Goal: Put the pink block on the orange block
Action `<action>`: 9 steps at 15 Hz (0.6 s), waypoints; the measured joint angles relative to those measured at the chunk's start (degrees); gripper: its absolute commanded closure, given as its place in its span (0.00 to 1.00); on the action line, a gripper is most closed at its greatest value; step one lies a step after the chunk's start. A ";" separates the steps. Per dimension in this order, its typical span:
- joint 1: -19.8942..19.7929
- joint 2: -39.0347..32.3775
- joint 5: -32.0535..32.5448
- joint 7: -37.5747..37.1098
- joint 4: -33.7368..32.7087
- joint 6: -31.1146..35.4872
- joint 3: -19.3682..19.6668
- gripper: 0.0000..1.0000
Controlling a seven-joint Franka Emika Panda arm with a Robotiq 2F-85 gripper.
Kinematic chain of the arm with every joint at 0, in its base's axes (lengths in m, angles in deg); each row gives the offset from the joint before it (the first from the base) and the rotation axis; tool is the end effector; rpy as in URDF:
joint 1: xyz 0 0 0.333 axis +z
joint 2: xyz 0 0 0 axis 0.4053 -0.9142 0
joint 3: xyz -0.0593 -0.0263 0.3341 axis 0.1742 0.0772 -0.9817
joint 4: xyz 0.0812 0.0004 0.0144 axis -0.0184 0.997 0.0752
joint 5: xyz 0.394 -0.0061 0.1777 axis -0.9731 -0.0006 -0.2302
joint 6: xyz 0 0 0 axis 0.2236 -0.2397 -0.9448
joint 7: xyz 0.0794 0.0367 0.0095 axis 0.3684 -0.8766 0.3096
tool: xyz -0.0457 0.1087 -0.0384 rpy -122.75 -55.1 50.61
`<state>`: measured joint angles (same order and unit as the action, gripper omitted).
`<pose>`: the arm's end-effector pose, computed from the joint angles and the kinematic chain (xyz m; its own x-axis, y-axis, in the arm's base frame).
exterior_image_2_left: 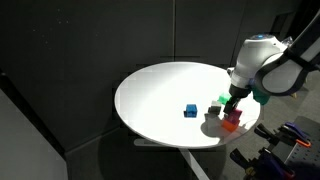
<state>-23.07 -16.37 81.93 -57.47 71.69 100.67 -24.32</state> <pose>0.4009 0.0233 0.1574 0.9913 0.1296 0.0243 0.1284 -0.9907 0.0460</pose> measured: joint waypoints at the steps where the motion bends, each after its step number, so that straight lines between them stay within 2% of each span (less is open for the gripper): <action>1: 0.00 0.30 -1.62 1.14 0.00 -0.06 -0.21 0.00; 6: 0.01 4.08 -10.07 7.06 0.02 -2.71 -1.62 0.00; 9: 0.03 7.38 -11.37 7.88 0.00 -6.33 -1.62 0.00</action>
<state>-23.04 -8.99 70.55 -49.60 71.69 94.34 -25.94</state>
